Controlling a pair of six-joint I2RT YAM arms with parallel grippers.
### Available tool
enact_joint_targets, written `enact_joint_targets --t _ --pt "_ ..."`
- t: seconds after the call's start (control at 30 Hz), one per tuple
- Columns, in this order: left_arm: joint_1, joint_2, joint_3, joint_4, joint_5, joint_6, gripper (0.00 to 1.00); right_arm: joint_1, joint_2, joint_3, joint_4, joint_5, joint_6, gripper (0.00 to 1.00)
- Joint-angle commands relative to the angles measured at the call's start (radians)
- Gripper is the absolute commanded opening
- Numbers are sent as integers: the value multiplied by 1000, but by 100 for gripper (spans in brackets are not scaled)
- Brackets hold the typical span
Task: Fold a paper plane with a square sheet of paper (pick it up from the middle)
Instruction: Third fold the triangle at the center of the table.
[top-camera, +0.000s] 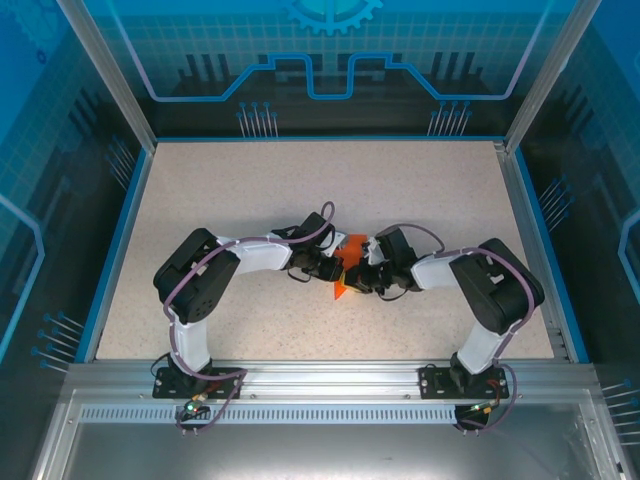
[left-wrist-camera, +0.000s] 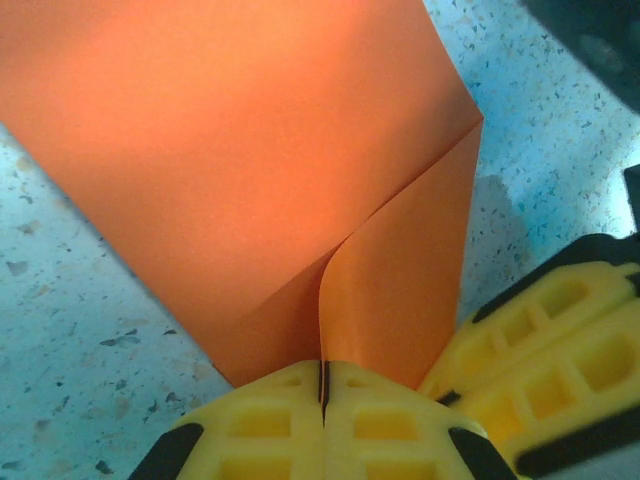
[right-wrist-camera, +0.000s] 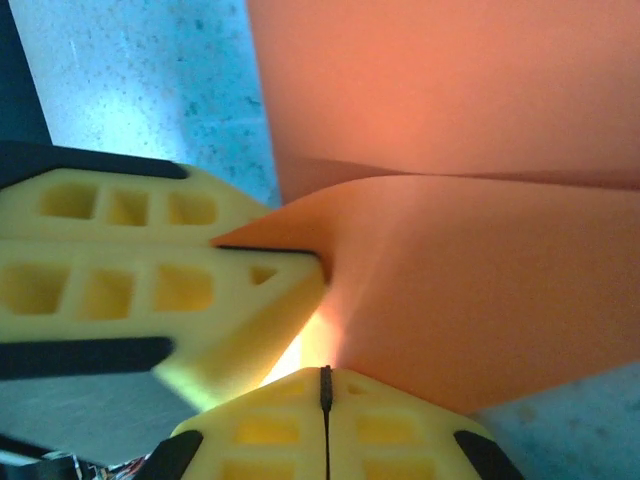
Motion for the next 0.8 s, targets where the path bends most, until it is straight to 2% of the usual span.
enact_joint_targets --t 0.0,0.13,0.47,0.77 --pt "0 20 -21 -47 -13 35 2 9 42 -26 52 9 13 5" --pt "-1 23 -22 -45 -13 34 2 10 37 -32 81 -4 24 5" --pt "0 20 -23 -47 -12 35 2 53 -100 -55 50 25 26 6" --pt "-1 28 -17 -46 -10 35 2 78 -36 -86 156 48 67 4"
